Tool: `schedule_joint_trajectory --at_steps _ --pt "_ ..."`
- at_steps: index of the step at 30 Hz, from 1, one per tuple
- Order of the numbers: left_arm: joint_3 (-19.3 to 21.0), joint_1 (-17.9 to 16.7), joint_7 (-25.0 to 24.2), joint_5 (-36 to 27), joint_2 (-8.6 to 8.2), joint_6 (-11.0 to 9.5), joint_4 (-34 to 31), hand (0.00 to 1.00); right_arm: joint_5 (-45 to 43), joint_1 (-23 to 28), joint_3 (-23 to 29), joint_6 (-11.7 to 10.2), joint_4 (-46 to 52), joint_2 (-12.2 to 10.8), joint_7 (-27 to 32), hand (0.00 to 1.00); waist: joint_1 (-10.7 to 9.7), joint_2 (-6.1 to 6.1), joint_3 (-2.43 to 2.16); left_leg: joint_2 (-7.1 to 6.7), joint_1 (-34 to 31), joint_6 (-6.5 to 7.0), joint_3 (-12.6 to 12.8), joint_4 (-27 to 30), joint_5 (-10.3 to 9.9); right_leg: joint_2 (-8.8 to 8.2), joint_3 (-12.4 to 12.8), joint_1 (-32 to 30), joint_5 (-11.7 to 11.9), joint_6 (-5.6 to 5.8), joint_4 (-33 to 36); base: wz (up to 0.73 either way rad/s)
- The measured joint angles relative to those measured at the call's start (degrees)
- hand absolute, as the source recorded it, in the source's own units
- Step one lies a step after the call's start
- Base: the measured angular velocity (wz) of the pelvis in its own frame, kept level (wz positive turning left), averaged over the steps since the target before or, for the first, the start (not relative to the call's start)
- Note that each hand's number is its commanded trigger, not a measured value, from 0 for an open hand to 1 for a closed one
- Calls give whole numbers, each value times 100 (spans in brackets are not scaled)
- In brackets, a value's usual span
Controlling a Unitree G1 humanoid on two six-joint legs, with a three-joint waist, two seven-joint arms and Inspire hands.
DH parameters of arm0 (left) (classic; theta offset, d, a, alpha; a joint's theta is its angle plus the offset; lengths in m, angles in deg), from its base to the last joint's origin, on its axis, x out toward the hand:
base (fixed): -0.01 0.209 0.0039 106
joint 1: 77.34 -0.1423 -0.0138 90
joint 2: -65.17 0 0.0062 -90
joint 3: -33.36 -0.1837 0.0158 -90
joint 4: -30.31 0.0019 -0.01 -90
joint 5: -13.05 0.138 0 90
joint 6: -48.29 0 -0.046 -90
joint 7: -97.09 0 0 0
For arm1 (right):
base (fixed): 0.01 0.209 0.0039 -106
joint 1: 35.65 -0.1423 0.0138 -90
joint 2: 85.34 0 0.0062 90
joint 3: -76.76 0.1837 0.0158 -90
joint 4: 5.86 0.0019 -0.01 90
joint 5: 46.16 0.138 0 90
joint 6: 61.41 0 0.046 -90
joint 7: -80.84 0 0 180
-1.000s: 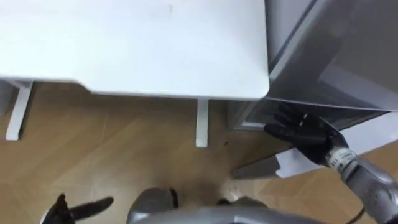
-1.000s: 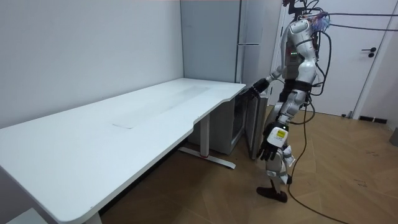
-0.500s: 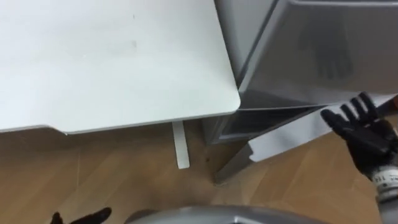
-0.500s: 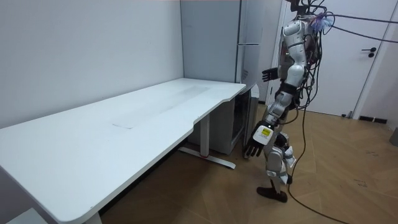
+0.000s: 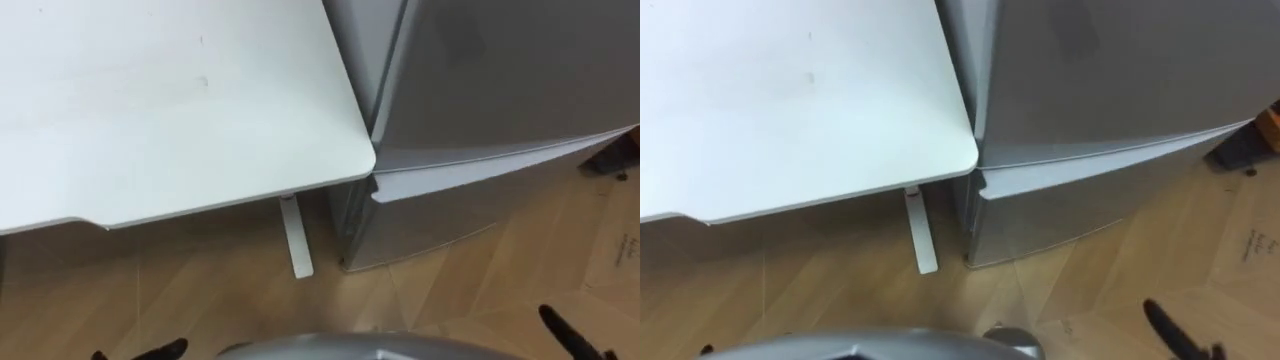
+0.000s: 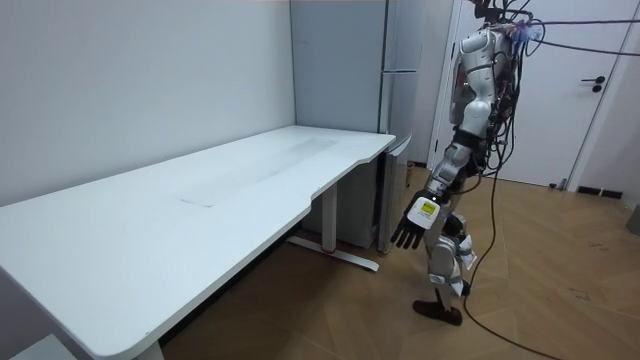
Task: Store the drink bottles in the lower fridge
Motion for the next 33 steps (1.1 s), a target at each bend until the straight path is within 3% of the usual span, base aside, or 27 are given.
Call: schedule_joint_trajectory --at_steps 6,10,13,18,23,33 --pt "0 125 -22 55 -4 25 110 0 333 -584 -708 122 -287 -6 -414 0 248 8 6 2 -54 13 -15 33 -13 18 -28 3 49 9 -77 2" --pt "0 91 -33 202 -43 27 162 0 297 -934 -812 188 -416 3 -761 0 461 70 20 -7 -63 15 -50 36 -11 17 -116 37 66 10 -134 8" --pt "3 8 -38 256 -68 87 159 0 283 -1137 -881 270 -664 8 -1025 0 475 95 50 -34 16 15 -222 35 -10 13 -275 226 77 29 -296 25" --pt "2 -53 -40 248 -159 140 143 0 290 -1195 -930 389 -952 5 -1207 0 477 128 61 -80 32 16 -448 29 -10 -1 -486 396 74 36 -413 25" --pt "4 -89 -42 249 -180 141 142 0 488 -1072 -942 405 -1110 -6 -1303 0 518 144 60 -95 37 16 -517 26 -9 -2 -488 458 64 51 -416 8" --pt "-19 -76 -39 262 -247 279 183 0 2114 -1070 -1103 609 -1076 -231 -1631 0 779 140 54 -102 24 16 -565 80 -10 -7 -581 521 62 55 -410 2"
